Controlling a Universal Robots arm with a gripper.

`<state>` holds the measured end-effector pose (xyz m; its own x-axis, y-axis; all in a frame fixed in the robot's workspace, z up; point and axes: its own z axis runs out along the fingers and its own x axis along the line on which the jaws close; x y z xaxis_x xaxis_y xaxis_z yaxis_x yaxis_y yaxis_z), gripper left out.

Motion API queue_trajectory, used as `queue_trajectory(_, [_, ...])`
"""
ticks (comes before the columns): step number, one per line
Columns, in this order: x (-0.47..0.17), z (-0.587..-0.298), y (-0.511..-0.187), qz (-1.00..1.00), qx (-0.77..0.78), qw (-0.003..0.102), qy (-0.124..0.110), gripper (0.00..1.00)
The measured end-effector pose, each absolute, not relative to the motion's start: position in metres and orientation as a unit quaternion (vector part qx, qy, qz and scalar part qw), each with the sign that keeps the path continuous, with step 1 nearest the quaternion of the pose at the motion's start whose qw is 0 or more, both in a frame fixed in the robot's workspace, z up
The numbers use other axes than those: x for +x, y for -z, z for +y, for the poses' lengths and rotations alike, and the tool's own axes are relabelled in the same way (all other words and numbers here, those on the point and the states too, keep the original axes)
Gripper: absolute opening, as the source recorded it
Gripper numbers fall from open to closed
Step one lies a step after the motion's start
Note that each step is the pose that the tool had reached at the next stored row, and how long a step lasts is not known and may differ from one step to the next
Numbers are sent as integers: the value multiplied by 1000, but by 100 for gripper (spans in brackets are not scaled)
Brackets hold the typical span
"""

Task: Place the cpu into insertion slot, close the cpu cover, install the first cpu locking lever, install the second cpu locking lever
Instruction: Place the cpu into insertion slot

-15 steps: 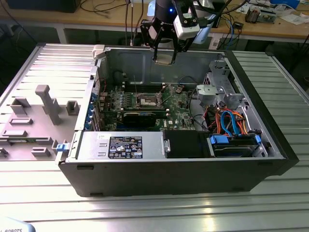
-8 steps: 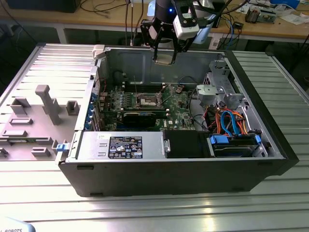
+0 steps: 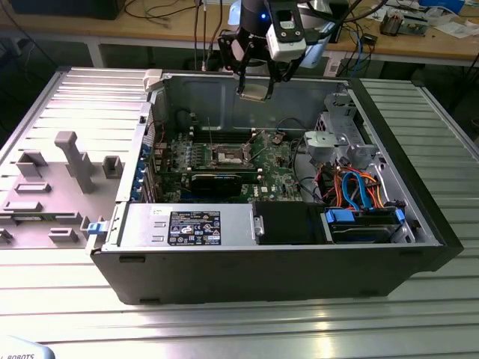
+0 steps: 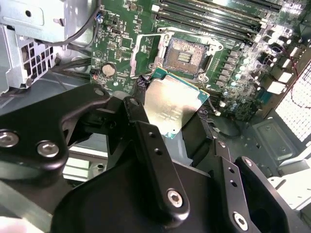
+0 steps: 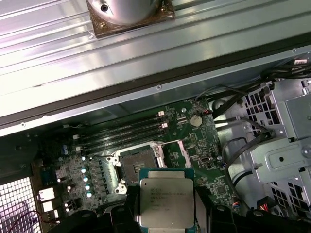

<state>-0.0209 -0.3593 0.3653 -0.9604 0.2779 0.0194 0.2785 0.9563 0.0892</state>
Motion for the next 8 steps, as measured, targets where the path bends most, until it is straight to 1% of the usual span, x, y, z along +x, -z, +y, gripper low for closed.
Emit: queue_trajectory(8, [-27,-359,-365,-988,-148,3,46,54])
